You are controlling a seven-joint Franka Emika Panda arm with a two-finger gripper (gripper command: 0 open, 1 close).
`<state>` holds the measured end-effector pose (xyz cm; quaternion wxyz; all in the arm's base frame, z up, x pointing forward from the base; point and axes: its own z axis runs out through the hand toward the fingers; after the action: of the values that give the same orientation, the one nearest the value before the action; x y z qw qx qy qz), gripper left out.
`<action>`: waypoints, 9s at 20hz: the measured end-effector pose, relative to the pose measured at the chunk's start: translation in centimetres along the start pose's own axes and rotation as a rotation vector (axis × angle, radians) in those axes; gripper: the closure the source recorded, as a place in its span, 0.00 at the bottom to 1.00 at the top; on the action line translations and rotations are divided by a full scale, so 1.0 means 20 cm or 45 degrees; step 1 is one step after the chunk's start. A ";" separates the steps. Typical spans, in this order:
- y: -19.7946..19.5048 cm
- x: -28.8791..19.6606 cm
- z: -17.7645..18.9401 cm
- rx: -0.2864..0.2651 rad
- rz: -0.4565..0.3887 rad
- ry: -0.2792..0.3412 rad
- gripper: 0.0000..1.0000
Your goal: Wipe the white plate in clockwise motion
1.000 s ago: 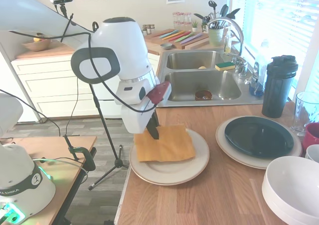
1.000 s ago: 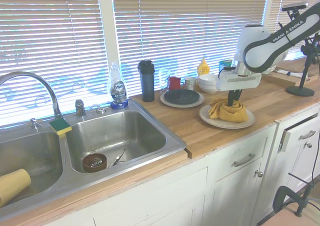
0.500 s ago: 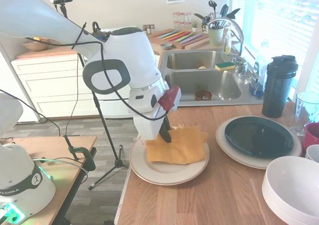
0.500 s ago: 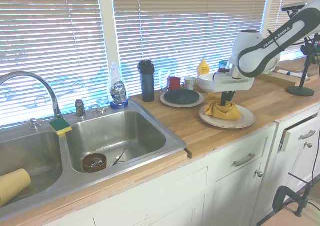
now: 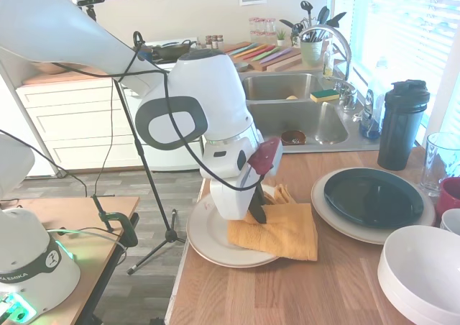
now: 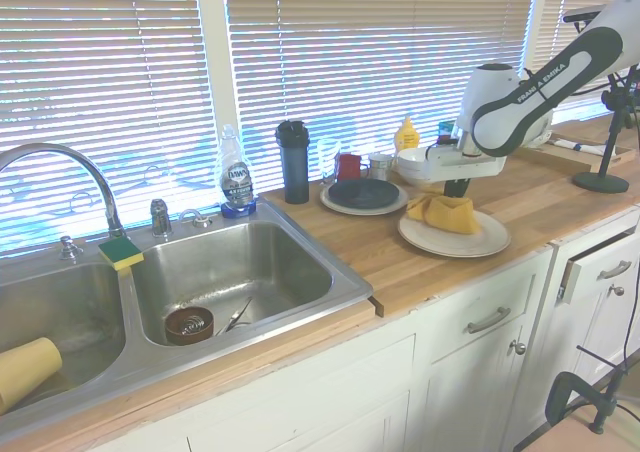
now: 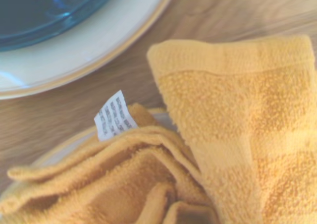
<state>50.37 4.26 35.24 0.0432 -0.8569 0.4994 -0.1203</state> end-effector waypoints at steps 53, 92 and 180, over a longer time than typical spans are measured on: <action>-0.05 0.00 0.01 -0.064 -0.003 0.044 1.00; 0.03 -0.49 -0.14 -0.074 -0.177 -0.074 1.00; -0.70 -0.61 -0.28 0.068 -0.204 -0.030 1.00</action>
<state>54.98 22.06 41.42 0.0620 -0.8940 0.4254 -0.1264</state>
